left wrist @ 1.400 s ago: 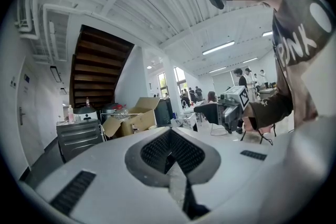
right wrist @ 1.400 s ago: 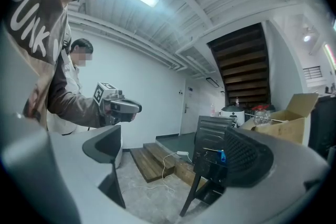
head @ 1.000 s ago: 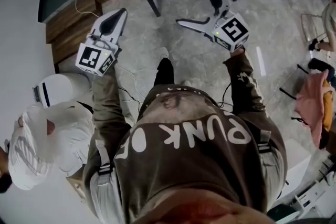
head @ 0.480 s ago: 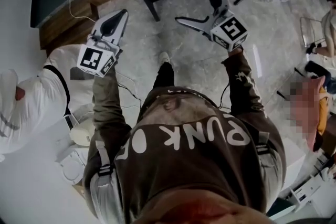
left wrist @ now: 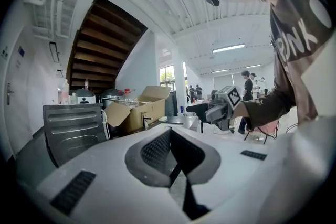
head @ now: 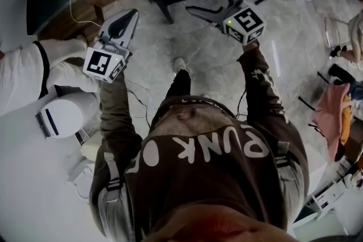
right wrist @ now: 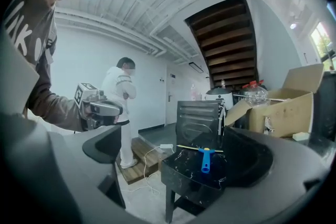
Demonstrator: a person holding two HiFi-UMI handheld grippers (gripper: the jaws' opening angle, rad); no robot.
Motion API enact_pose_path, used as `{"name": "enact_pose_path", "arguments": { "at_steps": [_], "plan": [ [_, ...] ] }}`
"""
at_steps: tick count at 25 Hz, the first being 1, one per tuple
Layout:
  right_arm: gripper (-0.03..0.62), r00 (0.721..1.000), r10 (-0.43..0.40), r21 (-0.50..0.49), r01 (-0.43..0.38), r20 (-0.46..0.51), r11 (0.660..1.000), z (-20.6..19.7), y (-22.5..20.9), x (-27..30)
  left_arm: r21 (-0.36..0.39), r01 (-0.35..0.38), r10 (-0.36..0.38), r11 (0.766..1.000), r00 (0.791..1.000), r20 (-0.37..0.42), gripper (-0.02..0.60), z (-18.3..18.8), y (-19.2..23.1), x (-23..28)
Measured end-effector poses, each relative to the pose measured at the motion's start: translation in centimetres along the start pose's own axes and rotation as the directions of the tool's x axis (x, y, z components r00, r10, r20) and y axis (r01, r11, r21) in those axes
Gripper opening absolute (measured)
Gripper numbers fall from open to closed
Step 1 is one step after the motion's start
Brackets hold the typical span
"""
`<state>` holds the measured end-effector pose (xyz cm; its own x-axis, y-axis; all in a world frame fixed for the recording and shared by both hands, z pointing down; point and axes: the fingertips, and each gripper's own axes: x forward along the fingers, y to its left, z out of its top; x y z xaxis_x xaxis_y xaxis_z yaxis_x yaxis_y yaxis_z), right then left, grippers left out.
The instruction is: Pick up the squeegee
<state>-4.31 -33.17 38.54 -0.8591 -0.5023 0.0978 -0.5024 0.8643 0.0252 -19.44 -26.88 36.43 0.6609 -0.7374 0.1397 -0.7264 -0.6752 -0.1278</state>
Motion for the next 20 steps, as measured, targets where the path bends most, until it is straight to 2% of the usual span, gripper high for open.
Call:
{"name": "enact_pose_path", "arguments": {
  "at_steps": [8, 20],
  "plan": [
    [0.581, 0.997, -0.060, 0.025, 0.062, -0.049, 0.998, -2.5, -5.4, 7.3, -0.030, 0.020, -0.020, 0.999, 1.000, -0.008, 0.002, -1.7, 4.0, 1.8],
    [0.572, 0.989, -0.089, 0.059, 0.097, -0.118, 0.994, -6.7, -10.5, 15.1, -0.055, 0.039, -0.039, 0.998, 0.999, -0.007, 0.002, -3.4, 8.5, 4.5]
  ]
}}
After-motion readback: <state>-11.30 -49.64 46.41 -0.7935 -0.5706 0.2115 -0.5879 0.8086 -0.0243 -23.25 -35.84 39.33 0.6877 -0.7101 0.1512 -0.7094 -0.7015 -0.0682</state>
